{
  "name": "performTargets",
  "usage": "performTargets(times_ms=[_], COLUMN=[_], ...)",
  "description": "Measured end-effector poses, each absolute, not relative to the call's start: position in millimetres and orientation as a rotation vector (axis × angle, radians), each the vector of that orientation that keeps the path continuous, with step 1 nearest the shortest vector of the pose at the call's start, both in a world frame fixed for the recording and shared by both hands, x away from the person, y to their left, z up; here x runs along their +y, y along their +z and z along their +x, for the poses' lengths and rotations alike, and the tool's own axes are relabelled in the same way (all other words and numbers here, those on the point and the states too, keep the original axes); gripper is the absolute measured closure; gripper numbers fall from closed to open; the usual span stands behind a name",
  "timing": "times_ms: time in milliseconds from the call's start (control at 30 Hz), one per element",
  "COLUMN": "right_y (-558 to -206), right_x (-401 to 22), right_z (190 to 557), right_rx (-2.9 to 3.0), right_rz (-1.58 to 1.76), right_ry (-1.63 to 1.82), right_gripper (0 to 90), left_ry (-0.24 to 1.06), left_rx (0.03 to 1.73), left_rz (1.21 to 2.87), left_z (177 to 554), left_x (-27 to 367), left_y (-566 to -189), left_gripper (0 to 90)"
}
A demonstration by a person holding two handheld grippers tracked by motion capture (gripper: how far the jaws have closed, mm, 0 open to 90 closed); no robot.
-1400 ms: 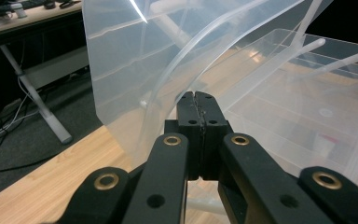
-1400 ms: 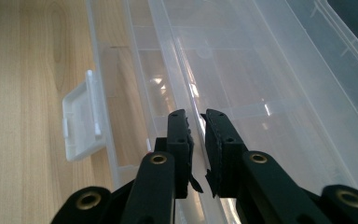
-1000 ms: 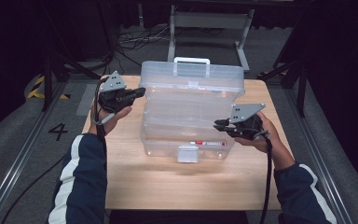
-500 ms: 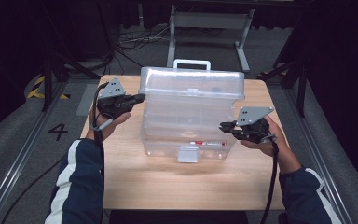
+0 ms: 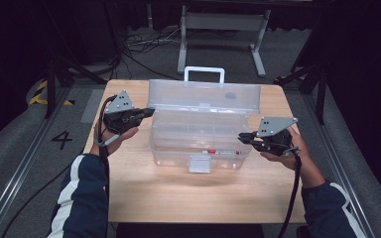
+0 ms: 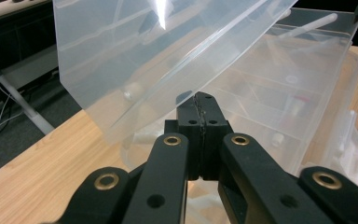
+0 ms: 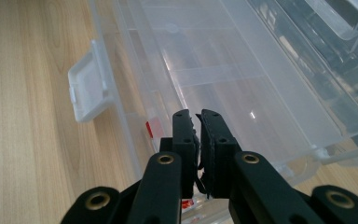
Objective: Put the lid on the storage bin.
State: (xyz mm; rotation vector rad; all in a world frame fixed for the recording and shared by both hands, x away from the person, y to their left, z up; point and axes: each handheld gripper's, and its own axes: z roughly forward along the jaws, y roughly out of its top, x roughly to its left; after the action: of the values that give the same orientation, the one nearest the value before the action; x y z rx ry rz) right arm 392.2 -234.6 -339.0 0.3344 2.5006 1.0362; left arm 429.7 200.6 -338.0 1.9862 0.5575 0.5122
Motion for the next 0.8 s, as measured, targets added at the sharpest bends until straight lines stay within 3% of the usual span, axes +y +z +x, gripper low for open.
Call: performTargets(times_ms=[800], right_y=[-338], right_x=[-280], right_z=[385], right_rx=[2.396], right_rz=[0.514], right_ry=[1.053], right_gripper=[86.0], left_ry=[0.497], left_rx=[0.542], left_rz=[2.016], left_z=[416], left_x=[200], left_y=[-358], left_gripper=[90.0])
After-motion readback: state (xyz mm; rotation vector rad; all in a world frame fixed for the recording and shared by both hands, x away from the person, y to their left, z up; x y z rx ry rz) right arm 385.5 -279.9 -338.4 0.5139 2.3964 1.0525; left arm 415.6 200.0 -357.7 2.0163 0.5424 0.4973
